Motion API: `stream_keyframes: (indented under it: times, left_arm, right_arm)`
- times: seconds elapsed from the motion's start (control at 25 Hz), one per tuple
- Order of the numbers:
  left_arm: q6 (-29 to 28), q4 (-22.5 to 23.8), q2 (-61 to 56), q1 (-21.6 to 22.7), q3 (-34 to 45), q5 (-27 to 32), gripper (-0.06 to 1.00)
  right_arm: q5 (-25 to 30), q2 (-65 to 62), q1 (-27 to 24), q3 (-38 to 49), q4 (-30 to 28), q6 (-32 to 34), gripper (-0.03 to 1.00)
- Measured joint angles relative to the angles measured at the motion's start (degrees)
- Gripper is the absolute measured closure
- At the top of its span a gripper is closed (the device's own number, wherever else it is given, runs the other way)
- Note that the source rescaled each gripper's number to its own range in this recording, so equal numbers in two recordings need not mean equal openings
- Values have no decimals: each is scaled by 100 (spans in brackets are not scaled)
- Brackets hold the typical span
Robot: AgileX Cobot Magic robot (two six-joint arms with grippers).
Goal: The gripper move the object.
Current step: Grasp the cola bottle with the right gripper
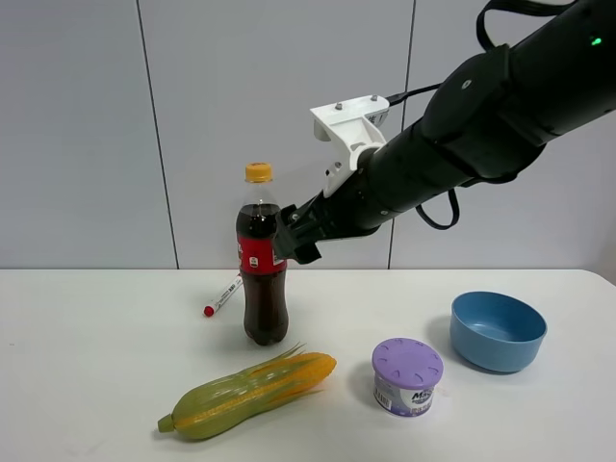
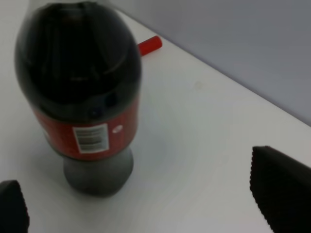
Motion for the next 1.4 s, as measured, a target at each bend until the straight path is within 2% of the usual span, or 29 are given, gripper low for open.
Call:
stream_keyframes:
  times: [0.2, 0.44, 0.76, 0.92, 1.12, 1.4]
  left_arm:
    - [0, 0, 0, 0, 0, 0, -6]
    - [0, 0, 0, 0, 0, 0, -6]
    - [0, 0, 0, 0, 0, 0, -6]
    - [0, 0, 0, 0, 0, 0, -6]
    - [0, 0, 0, 0, 0, 0, -6]
    - [0, 0, 0, 0, 0, 0, -6]
  right_arm:
    - [-210, 309, 61, -136, 0, 0, -3]
    - [-732, 588, 120, -137, 0, 0, -3]
    - [-1005, 874, 238, -142, -19, 24, -3]
    - [-1374, 1045, 272, -142, -365, 176, -3]
    - [-1677, 1192, 283, -142, -1197, 1220, -3]
    - [-2330, 1371, 290, -142, -2774, 3338, -3]
